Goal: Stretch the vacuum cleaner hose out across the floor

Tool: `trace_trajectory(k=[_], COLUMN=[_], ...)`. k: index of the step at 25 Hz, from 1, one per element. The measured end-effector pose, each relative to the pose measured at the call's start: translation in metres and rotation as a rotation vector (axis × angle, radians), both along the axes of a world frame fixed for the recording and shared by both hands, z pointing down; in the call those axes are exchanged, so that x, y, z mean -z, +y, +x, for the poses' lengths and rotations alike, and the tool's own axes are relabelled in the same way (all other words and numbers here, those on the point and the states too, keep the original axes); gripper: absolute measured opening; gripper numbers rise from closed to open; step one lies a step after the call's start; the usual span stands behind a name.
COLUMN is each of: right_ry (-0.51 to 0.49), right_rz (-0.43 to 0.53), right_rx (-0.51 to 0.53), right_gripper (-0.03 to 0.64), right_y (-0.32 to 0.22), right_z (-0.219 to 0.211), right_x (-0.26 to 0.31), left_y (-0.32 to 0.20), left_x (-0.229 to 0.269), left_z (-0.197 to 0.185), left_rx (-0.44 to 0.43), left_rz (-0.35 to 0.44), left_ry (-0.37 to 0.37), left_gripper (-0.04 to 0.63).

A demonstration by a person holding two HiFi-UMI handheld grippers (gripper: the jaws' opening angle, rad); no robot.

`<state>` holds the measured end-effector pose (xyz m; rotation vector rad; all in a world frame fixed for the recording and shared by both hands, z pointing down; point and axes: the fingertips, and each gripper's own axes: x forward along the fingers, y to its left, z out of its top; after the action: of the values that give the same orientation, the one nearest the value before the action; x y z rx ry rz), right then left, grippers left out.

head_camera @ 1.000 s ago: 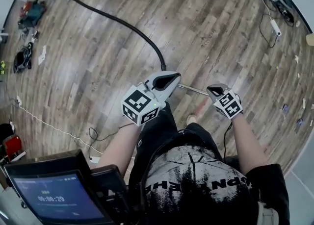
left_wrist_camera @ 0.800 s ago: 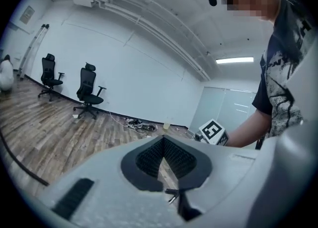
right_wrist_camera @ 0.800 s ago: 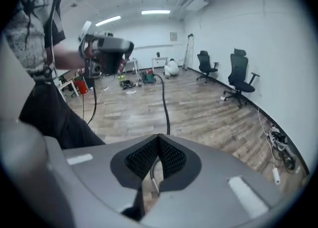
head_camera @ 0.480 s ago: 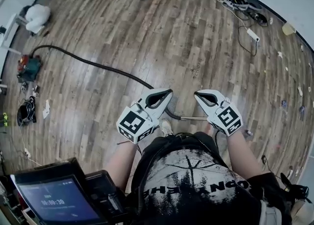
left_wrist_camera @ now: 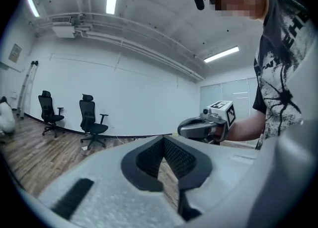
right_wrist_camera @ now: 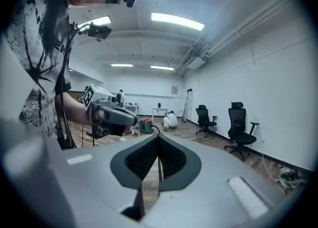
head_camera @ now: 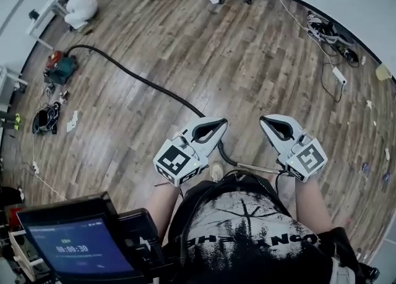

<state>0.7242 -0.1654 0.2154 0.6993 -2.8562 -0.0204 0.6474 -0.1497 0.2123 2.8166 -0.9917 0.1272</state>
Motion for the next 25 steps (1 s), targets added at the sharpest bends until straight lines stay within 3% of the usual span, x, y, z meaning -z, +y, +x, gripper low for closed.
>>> trace_trajectory(k=[3, 8, 11, 17, 21, 25], right_ry=[-0.038, -0.051, -0.049, -0.078, -0.069, -0.066], right_rz=[0.050, 0.025, -0.002, 0.094, 0.123, 0.131], right_rx=[0.052, 0.140, 0.193, 0.343, 0.360, 0.326], right_gripper=[0.006, 0.006, 0.006, 0.006, 0.006, 0.005], right_y=[0.013, 0.018, 0.010, 0.044, 0.055, 0.051], right_z=[0.010, 0.026, 0.027, 0.029, 0.038, 0.055], right_x=[0.022, 0.034, 0.042, 0.049, 0.049, 0.057], left_y=[0.012, 0.022, 0.019, 0.050, 0.061, 0.062], left_x=[0.012, 0.030, 0.039, 0.045, 0.033, 0.042], left_z=[0.008, 0.016, 0.021, 0.049, 0.063, 0.080], left_rx=[0.046, 0.150, 0.184, 0.241, 0.244, 0.221], left_rz=[0.017, 0.023, 0.025, 0.045, 0.055, 0.060], left_ry=[0.001, 0.034, -0.005, -0.034, -0.060, -0.031], left_gripper=[0.001, 0.000, 0.001, 0.001, 0.000, 0.000])
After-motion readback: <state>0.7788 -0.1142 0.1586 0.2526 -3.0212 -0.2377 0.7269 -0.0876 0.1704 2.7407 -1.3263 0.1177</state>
